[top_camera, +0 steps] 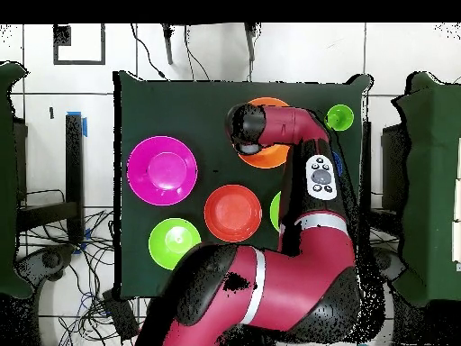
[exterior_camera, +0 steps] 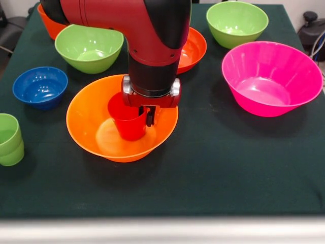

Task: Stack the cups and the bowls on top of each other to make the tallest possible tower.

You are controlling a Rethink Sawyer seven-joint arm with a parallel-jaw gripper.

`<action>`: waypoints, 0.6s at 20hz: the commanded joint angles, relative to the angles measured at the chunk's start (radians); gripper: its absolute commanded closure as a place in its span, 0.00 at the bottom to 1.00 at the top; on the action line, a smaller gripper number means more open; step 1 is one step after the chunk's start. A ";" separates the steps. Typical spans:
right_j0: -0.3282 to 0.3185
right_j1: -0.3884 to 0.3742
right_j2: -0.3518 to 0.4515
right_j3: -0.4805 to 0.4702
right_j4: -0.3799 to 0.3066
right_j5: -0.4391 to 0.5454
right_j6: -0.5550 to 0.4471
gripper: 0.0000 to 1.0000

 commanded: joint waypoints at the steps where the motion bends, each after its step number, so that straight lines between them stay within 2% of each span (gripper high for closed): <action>1: 0.001 0.018 0.061 -0.046 -0.122 -0.014 -0.243 1.00; 12: -0.015 0.015 0.066 -0.042 -0.148 -0.009 -0.247 1.00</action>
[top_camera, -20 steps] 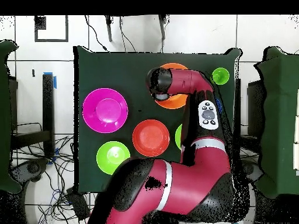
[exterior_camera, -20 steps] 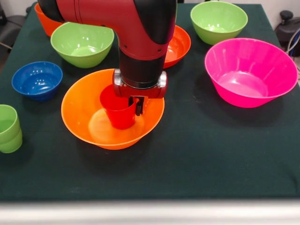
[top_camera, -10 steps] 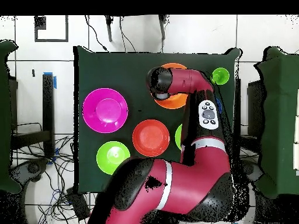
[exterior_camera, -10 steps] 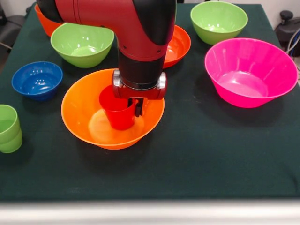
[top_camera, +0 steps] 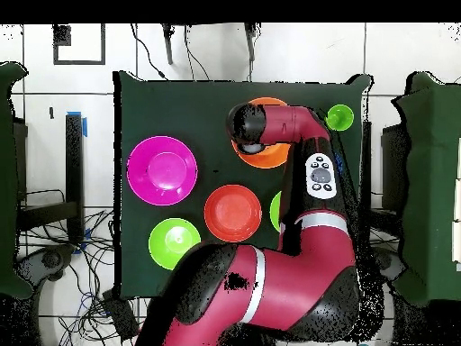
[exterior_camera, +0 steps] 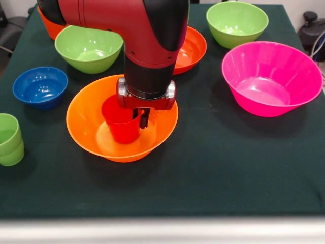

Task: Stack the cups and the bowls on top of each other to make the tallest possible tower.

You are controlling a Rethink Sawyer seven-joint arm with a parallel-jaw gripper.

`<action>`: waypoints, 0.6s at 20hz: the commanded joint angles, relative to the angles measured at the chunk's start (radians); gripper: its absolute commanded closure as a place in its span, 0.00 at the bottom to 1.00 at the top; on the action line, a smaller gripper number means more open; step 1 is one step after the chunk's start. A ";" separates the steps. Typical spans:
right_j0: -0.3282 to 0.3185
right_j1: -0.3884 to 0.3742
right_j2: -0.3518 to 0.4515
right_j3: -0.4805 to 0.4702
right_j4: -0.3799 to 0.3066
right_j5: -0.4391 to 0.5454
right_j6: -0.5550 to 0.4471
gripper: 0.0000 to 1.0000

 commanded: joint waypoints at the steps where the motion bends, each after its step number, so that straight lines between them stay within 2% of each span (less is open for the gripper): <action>1: -0.017 0.008 0.067 -0.018 -0.100 -0.008 -0.247 1.00; 12: -0.020 0.006 0.072 -0.014 -0.094 0.016 -0.240 1.00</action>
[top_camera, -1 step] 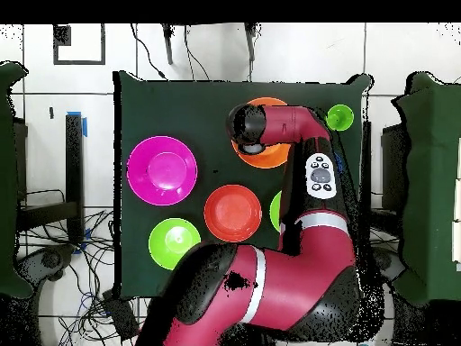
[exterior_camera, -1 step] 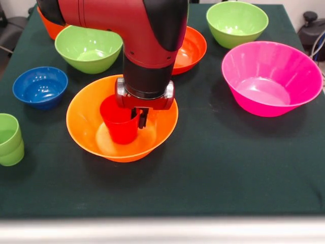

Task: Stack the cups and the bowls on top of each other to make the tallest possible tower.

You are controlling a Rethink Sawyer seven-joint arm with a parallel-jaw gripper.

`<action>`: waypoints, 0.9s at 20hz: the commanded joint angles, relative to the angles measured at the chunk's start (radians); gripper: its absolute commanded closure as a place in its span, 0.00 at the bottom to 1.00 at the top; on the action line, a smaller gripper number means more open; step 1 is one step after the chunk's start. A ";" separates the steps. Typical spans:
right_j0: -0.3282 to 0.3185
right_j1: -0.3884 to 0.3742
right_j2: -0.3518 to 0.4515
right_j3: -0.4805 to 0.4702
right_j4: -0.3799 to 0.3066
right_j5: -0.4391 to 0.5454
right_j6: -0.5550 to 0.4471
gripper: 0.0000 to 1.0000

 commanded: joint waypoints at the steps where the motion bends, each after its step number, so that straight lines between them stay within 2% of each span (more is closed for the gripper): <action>1: -0.019 0.007 0.072 -0.014 -0.080 0.018 -0.237 1.00; 2: -0.019 0.007 0.072 -0.013 -0.077 0.020 -0.234 0.00; 15: -0.014 0.008 0.076 -0.017 -0.065 0.028 -0.210 0.00; 18: -0.004 -0.022 0.066 -0.009 -0.057 0.065 -0.200 0.00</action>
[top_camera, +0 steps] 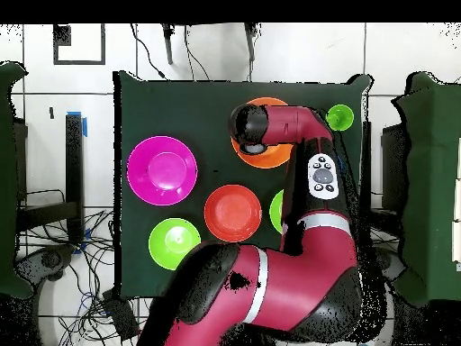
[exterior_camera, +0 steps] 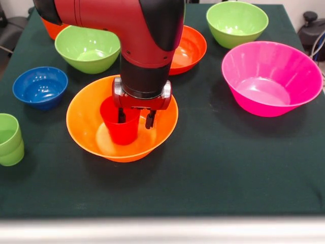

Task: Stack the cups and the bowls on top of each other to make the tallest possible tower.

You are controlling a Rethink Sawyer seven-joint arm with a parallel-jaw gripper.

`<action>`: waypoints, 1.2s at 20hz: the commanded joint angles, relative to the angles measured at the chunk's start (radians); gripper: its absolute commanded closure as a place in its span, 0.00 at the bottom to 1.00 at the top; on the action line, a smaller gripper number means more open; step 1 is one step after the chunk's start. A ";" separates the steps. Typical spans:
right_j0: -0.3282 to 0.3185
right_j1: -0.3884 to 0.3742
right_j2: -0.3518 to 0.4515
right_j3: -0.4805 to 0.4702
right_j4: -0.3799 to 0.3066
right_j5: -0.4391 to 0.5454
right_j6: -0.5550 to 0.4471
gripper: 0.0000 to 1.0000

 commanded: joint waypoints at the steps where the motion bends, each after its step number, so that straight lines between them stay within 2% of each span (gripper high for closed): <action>1: 0.004 -0.040 0.063 0.001 -0.052 0.082 -0.202 0.00; 5: 0.011 -0.091 0.055 0.017 -0.039 0.143 -0.209 0.00; 15: 0.027 -0.108 0.062 -0.021 -0.039 0.231 -0.199 0.00; 24: 0.028 -0.118 0.074 -0.017 -0.033 0.256 -0.176 0.00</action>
